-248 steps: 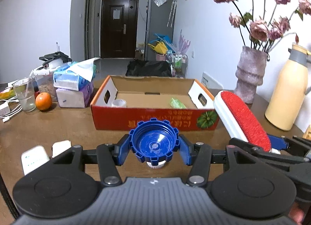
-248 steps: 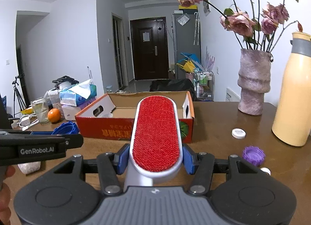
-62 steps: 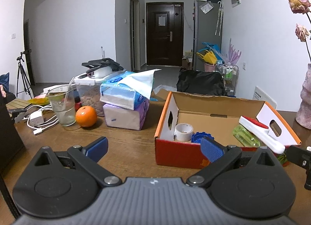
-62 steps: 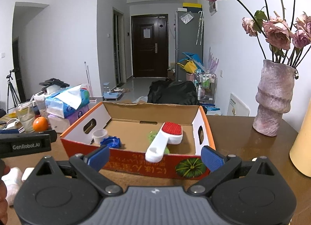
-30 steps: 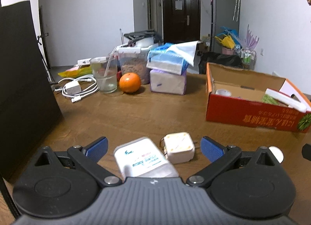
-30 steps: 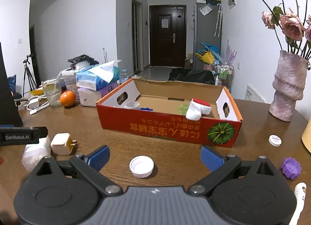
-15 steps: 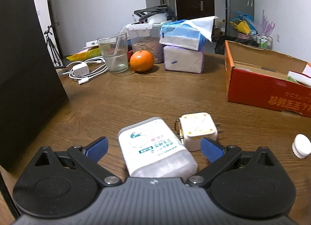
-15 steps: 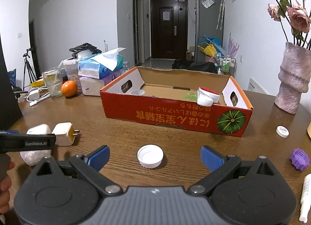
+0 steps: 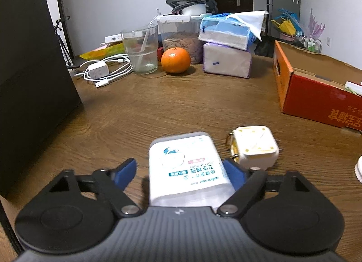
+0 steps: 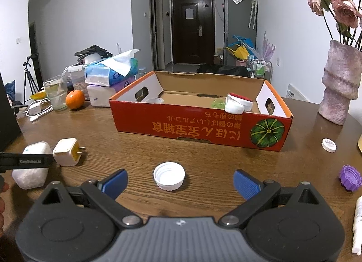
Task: Organize rigid objects
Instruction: 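Move the left tool to the white cotton-swab container and close on it, then lift the swab container with the left tool while the right tool grasps the white plug adapter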
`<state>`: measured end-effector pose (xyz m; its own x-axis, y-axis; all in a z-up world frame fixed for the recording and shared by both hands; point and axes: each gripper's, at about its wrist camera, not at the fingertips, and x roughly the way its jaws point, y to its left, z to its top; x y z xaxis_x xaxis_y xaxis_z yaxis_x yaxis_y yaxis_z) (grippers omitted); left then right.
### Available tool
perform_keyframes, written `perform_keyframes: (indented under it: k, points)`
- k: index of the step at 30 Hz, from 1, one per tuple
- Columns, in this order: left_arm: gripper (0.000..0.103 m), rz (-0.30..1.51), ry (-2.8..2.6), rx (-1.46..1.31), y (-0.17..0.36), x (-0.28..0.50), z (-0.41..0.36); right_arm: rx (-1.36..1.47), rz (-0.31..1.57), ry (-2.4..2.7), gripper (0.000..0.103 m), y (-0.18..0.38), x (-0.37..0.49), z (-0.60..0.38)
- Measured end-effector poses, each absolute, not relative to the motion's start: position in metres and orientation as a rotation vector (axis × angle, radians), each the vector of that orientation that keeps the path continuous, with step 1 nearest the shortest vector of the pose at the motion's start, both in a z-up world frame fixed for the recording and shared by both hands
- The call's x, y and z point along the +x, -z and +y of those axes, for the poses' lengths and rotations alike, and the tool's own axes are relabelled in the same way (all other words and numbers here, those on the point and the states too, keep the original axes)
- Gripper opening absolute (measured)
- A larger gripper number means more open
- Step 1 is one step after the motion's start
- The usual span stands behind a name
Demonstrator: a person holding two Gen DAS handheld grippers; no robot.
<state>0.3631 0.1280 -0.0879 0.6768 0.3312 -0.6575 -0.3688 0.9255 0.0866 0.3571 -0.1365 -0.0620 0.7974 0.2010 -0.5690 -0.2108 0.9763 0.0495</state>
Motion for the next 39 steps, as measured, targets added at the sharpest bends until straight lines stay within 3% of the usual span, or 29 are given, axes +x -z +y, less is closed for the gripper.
perform_keyframes:
  k: [4, 23, 39]
  points:
    - [0.066, 0.751, -0.364, -0.07, 0.092, 0.366, 0.135, -0.015, 0.613, -0.217, 0.1, 0.064, 0.358, -0.137]
    - [0.066, 0.66, -0.346, -0.085, 0.07, 0.353, 0.142, -0.011, 0.615, -0.222, 0.1, 0.069, 0.36, -0.13]
    - [0.066, 0.597, -0.363, -0.116, 0.054, 0.34, 0.179, -0.031, 0.582, -0.334, 0.1, 0.068, 0.364, -0.06]
